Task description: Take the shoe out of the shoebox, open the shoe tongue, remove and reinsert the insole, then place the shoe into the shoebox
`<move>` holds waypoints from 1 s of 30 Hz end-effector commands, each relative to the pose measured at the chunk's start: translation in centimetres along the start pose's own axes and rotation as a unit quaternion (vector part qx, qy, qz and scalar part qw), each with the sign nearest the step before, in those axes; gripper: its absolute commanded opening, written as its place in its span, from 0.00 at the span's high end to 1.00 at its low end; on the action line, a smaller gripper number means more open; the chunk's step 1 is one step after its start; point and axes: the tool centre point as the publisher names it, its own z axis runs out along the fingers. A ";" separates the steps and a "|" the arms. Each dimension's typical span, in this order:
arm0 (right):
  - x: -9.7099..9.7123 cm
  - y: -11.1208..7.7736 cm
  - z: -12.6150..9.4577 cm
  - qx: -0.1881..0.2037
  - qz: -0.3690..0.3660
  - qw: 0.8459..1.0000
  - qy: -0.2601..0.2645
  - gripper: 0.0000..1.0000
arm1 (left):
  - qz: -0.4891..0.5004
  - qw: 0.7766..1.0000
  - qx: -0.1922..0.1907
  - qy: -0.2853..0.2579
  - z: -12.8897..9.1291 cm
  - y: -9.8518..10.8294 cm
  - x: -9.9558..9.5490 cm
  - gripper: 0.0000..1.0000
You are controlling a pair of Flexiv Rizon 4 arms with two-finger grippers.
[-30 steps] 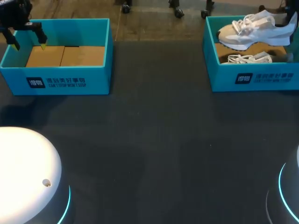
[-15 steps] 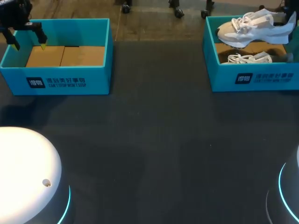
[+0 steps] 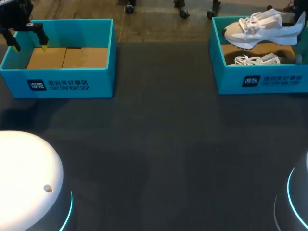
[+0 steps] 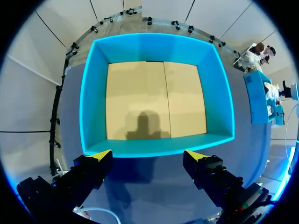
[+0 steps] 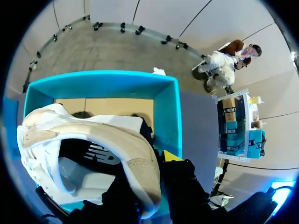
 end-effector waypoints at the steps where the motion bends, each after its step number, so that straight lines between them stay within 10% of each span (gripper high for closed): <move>1: -0.3 1.1 1.0 0.008 0.002 1.000 0.003 1.00 | 0.000 1.000 0.000 -0.001 0.0 0.0 0.0 0.00; 30: 0.6 2.5 5.6 0.015 0.023 1.000 -0.005 1.00 | 0.000 1.000 0.000 -0.001 0.0 0.0 0.0 0.00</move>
